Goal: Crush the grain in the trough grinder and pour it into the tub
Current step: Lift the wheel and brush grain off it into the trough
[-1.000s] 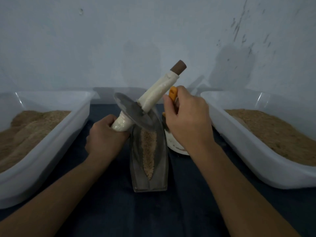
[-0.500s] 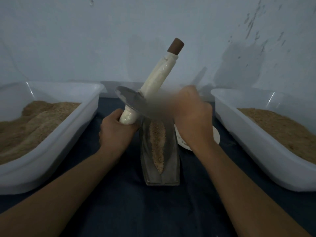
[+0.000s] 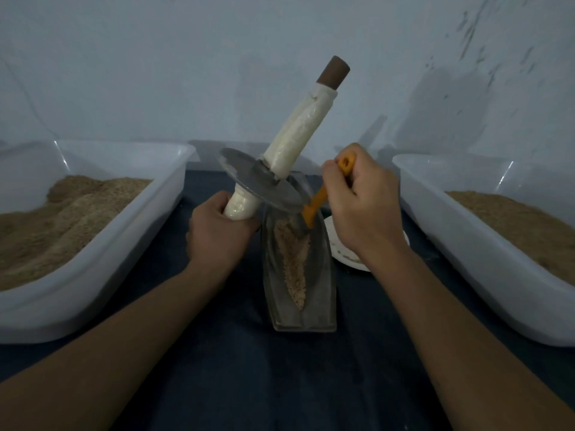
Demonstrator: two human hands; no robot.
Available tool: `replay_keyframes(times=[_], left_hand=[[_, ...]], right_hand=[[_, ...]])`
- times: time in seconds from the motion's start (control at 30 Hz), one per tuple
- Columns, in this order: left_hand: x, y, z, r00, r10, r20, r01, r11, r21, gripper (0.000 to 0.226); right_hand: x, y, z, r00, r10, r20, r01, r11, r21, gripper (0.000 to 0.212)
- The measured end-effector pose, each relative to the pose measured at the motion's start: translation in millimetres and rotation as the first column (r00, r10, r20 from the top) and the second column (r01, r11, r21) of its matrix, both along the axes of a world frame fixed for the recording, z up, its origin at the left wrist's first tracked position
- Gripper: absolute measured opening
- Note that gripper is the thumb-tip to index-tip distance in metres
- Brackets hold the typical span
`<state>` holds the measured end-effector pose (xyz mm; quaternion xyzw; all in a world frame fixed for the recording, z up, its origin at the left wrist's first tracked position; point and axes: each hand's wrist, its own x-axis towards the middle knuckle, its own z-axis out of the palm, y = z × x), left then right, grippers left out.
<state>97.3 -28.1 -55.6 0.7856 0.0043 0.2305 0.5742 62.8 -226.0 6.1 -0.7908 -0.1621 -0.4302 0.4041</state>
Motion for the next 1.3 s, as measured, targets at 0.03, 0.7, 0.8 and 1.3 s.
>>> replay_keyframes(times=[0.03, 0.7, 0.8, 1.3], left_hand=[[0, 0, 0, 1.0, 0.001, 0.003, -0.001, 1.0, -0.007, 0.029], [3, 0, -4, 0.999, 0.009, 0.035, -0.007, 0.998, -0.063, 0.026], [2, 0, -3, 0.999, 0.028, 0.034, -0.026, 0.999, -0.045, 0.027], [1, -1, -1, 1.0, 0.02, 0.024, -0.02, 1.0, -0.006, 0.029]], right_hand=[[-1, -1, 2, 1.0, -0.017, 0.027, 0.016, 1.0, 0.025, 0.034], [-4, -1, 1, 0.99, 0.044, -0.133, -0.037, 0.998, 0.056, 0.033], [-8, -5, 6, 0.996, 0.026, -0.091, -0.016, 0.994, 0.106, 0.037], [-34, 8, 35, 0.991, -0.037, 0.126, -0.003, 0.954, 0.301, 0.049]])
